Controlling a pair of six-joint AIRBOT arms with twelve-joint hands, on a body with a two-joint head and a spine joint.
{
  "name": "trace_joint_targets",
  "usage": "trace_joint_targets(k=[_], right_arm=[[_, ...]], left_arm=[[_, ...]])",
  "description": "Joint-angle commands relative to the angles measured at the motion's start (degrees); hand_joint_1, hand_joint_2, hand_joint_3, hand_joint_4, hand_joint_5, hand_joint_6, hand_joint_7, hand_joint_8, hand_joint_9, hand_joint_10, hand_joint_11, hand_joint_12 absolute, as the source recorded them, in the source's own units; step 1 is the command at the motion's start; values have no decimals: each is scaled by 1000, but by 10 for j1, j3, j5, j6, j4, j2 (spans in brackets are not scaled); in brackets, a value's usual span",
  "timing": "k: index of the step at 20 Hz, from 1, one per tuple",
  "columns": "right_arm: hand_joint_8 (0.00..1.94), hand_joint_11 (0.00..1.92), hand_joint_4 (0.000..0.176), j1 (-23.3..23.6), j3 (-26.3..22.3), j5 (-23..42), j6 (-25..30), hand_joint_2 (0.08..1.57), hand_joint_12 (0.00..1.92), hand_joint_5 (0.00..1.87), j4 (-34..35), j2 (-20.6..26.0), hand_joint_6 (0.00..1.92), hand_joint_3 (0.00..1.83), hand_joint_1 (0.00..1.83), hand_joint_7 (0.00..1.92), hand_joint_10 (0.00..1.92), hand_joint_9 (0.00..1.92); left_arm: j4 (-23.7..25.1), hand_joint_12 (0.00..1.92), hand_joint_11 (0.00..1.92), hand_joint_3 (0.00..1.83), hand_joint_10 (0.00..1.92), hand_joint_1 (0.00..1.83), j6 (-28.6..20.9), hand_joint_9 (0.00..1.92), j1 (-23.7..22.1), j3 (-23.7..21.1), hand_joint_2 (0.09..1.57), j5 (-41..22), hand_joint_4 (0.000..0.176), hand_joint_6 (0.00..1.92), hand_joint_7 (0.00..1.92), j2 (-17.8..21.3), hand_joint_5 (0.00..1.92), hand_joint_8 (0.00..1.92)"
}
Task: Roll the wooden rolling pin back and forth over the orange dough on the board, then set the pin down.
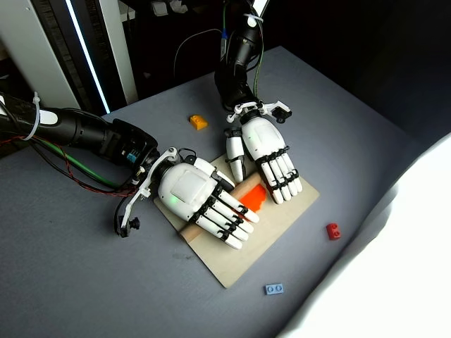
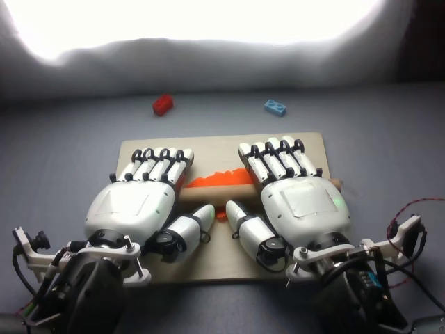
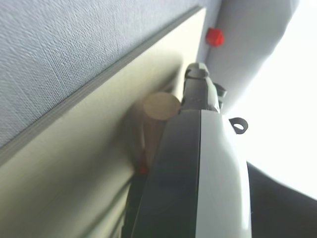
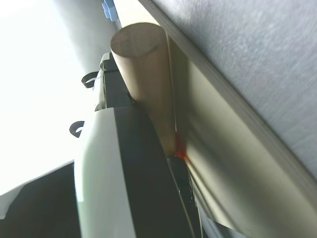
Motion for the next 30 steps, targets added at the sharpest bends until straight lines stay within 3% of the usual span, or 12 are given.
trace_joint_targets(k=[1, 30], right_arm=[[3, 0, 0, 7, 3, 47, 4, 1476, 0, 91, -23, 1, 5, 0, 0, 74, 1, 9], [5, 0, 0, 22, 29, 28, 13, 1462, 0, 87, 11, 1, 5, 0, 0, 78, 5, 17]], left_arm=[[18, 0, 0, 0, 0, 0, 4, 0, -3, 4, 1455, -39, 0, 0, 0, -2, 0, 0], [2, 0, 0, 0, 0, 0, -16, 0, -25, 41, 1416, -11, 0, 0, 0, -21, 0, 0]])
